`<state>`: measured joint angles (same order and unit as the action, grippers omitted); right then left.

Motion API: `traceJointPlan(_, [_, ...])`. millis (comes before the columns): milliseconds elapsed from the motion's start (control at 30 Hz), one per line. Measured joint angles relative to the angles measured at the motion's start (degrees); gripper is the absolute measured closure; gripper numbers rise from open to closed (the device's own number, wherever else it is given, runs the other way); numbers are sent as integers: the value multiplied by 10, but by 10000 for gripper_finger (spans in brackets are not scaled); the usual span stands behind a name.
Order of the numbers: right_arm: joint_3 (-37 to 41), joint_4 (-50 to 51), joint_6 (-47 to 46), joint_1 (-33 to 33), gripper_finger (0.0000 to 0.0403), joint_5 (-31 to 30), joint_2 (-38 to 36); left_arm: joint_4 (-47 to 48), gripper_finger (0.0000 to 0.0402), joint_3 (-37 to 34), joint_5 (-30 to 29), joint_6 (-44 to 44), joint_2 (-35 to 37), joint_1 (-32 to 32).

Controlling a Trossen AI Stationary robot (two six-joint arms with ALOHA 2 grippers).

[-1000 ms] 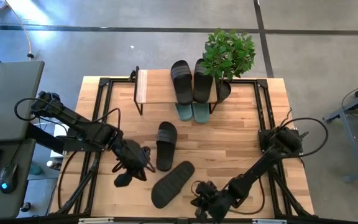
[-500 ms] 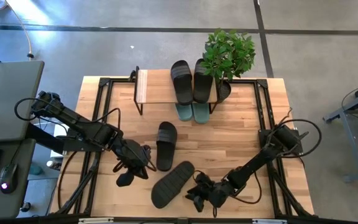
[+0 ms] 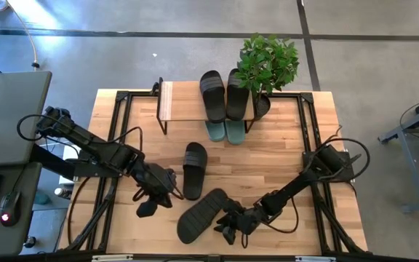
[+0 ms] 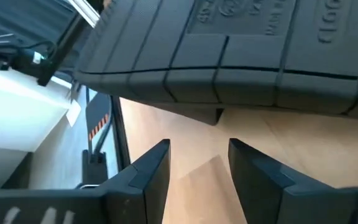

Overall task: Pick and place slides into the shelf
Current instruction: Put the black slipper under the shelf

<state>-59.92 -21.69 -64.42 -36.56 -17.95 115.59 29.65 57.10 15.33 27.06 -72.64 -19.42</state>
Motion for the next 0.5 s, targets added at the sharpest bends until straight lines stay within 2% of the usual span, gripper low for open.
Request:
traceJointPlan(133, [0, -9, 14, -6, 249, 2, 0, 67, 396, -1, -19, 22, -3, -28])
traceJointPlan(233, [0, -19, 4, -12, 249, 10, 0, 65, 396, -8, -33, 55, -12, -64])
traceJointPlan(300, [0, -9, -10, -15, 249, 37, 0, 40, 396, -9, -36, 101, -23, -89])
traceJointPlan(400, [0, -15, -31, -17, 249, 78, 0, 30, 396, -9, -46, 229, -39, -104])
traceJointPlan(500, [0, -32, -35, -23, 249, 85, 0, 28, 396, -9, -68, 287, -58, -101])
